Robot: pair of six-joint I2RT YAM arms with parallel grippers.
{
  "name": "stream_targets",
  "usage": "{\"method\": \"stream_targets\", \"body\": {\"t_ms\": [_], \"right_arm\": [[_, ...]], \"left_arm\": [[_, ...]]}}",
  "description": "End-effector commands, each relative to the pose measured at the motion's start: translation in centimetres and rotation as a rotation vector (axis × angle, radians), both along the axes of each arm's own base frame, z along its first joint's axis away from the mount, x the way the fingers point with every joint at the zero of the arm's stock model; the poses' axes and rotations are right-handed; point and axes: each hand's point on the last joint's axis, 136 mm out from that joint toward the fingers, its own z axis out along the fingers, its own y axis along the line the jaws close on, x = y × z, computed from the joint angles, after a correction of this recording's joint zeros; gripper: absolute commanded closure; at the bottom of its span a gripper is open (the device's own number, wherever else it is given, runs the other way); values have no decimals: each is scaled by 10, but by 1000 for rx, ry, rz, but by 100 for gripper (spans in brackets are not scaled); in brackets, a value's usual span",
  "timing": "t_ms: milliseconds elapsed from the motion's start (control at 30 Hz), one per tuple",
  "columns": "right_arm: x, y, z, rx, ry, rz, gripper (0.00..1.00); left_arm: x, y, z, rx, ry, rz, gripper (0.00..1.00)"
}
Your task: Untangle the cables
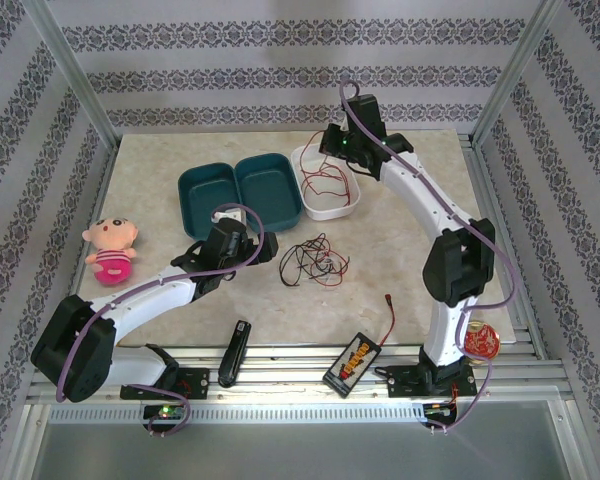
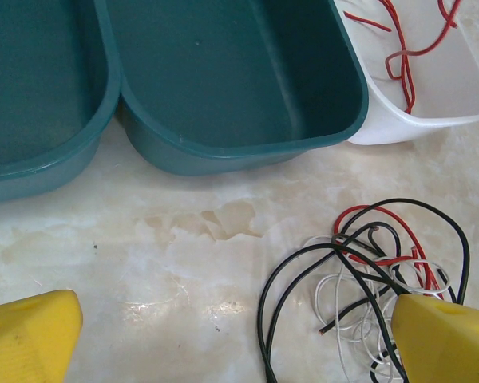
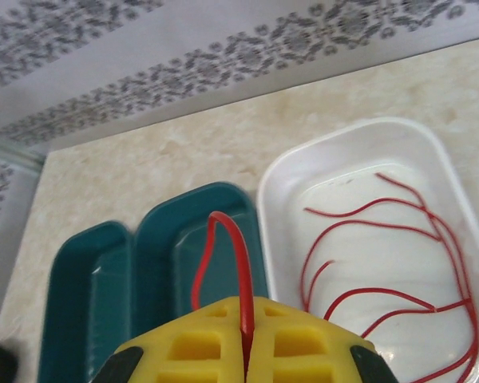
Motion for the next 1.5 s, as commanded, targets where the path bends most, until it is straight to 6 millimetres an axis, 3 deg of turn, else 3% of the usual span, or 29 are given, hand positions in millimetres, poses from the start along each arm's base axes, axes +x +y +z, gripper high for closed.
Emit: {"method": "stream_targets", "body": {"t_ms": [0, 167, 400, 633, 1033, 1467], "right_arm": [[23, -17, -23, -43, 26, -72, 100], [40, -18, -43, -60, 64, -81, 100], [52, -40, -74, -146, 135, -161, 100], [43, -61, -112, -235, 229, -213, 100], [16, -71, -160, -260, 344, -212, 100], [10, -53, -186, -322, 379, -160, 100]], "left_arm": [[-6, -1, -9, 28, 22, -28, 1], [-9, -1, -13, 17, 32, -29, 1], [-10, -3, -15, 23, 40, -44, 1], [-9, -7, -20, 19, 59, -55, 1], [-7, -13, -24, 5, 76, -70, 1], [-7, -14, -26, -2, 81, -72, 1]]}}
